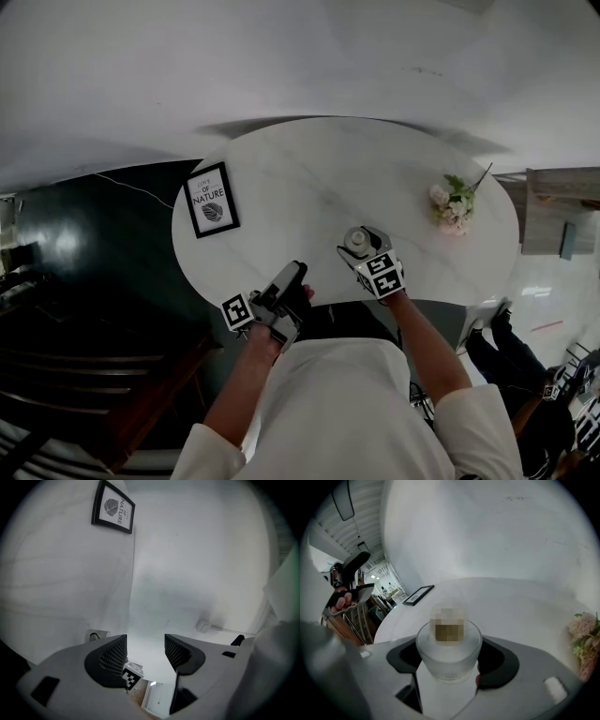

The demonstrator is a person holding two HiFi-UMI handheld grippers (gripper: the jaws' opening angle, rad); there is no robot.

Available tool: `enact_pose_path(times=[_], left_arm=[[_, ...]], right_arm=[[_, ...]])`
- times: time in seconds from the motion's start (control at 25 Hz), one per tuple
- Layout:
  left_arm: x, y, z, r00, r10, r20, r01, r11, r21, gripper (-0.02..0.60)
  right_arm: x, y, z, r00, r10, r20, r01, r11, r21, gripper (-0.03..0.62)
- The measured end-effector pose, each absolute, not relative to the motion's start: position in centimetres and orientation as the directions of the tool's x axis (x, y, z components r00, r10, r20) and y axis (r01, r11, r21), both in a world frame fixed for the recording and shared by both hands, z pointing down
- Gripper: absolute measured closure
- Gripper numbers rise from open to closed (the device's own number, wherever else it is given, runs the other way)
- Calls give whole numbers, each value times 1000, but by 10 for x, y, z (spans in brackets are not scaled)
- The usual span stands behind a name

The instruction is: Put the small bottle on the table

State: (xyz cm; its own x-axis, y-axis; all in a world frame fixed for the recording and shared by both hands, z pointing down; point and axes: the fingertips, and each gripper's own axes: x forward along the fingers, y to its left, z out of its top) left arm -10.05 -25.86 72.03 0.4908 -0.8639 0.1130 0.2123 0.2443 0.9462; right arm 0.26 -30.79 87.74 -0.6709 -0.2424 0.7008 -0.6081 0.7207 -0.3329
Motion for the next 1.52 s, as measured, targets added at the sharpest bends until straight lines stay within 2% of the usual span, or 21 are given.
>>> enact_pose_path(times=[0.6,1.52], left_arm=[[-107,-255,731,488,-863,127,212,259,942,348],[-96,-226,717,434,-893,121,214,233,949,357]], right_arm=[[-5,-310,886,-657,-298,692,-621,734,-274,247],[3,-286,896,-610,-312,728,-546,832,-101,244]])
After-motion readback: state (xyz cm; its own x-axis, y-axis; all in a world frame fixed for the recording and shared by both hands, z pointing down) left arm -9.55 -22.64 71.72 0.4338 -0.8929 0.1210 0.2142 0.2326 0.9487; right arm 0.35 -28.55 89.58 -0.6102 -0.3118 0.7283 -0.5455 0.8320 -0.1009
